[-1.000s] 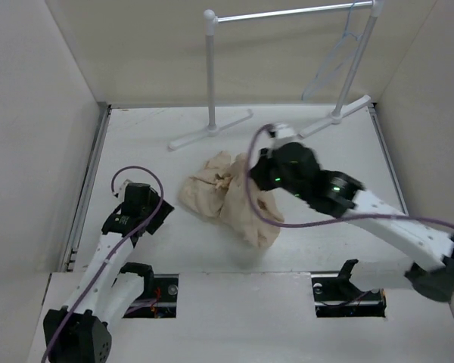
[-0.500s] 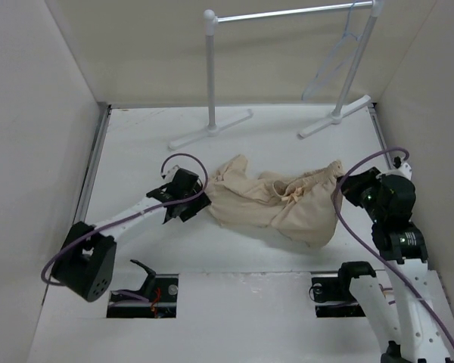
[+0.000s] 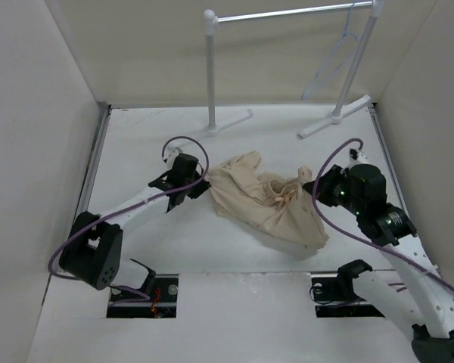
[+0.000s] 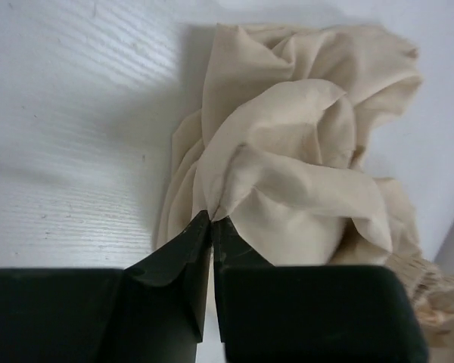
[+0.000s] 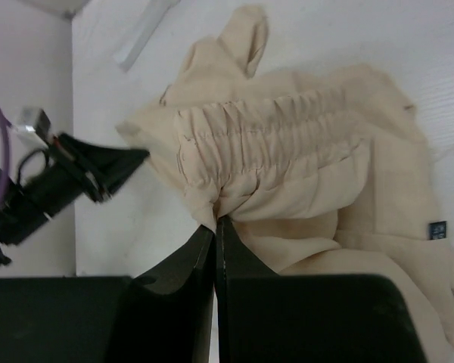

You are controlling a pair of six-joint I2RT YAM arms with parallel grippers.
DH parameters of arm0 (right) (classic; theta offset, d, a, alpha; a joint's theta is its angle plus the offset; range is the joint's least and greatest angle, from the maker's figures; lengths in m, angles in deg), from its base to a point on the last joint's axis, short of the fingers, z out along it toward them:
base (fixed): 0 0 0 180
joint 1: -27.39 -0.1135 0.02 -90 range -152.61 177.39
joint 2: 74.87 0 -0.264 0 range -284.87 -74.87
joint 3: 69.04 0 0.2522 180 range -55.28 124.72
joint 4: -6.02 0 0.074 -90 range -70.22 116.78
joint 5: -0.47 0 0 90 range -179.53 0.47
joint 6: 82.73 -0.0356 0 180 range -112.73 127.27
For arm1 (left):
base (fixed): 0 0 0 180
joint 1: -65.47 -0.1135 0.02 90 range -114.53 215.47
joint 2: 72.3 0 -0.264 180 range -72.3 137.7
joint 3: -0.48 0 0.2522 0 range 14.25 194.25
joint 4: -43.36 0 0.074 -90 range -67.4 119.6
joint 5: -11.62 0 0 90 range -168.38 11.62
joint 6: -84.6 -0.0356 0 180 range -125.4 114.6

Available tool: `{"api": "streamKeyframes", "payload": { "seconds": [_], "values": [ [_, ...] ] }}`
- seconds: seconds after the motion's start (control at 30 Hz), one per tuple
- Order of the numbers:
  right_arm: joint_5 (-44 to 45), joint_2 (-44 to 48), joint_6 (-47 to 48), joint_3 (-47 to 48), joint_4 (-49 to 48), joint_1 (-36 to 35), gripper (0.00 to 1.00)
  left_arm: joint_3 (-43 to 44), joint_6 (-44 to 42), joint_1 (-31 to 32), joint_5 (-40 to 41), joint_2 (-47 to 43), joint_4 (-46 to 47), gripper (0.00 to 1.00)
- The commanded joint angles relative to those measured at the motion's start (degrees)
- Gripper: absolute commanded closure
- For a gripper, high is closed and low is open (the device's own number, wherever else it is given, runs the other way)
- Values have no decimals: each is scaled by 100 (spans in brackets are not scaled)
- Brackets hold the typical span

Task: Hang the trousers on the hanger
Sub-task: Flatten out the trousers at the center of the board.

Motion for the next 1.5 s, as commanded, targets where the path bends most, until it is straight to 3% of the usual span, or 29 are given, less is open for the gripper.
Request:
{"api": "streamKeyframes", "payload": {
  "seconds": [0.0,0.13,0.27,0.43,0.5,0.57,0.63,0.73,0.83,0.93,1.07,1.17,1.27,1.37,1.47],
  "values": [
    [175,-473,11,944,-378,-1199,92,277,65,-615,54,-930,45,98],
    [675,-1614,256,2611,-369,-2903,92,987,4,-1668,-165,-1467,-438,98],
    [949,-3458,748,5709,16,-4162,93,2269,-58,-2766,-543,-1380,-912,99],
    [1327,-5867,724,11395,1352,-4596,93,4579,-41,-3989,-956,-959,-1519,99],
    [1310,-6074,207,12291,1354,-4281,93,5485,-41,-4210,-1010,-696,-1695,98],
    [1309,-5497,-120,11306,1031,-3912,93,6145,-49,-4237,-992,-406,-1810,98],
    [1380,-4558,-138,9385,417,-3551,94,6367,-49,-4002,-992,-133,-1784,96],
    [1599,-3317,-208,6816,-359,-2858,94,6149,-163,-3299,-922,306,-1714,95],
    [1907,-2534,-191,5196,-343,-1962,94,5798,-418,-2482,-782,904,-1538,89],
    [1899,-2190,-86,4201,-255,-1197,94,5569,-830,-1857,-562,1300,-1625,66],
    [1934,-2013,116,3111,-289,-492,95,4526,-1252,-1399,-141,767,-1687,41],
    [1890,-1934,204,2504,-473,-140,95,3139,-1482,-1092,412,-277,-1766,41],
    [1828,-1907,353,2046,-667,193,94,1705,-1412,-548,984,-1438,-2274,52],
    [1776,-1951,432,1791,-738,562,94,536,-956,505,1319,-2274,-3029,62],
    [1566,-1969,442,1632,-834,1054,94,-239,-52,1595,1547,-2653,-3882,59]
  ]
}}
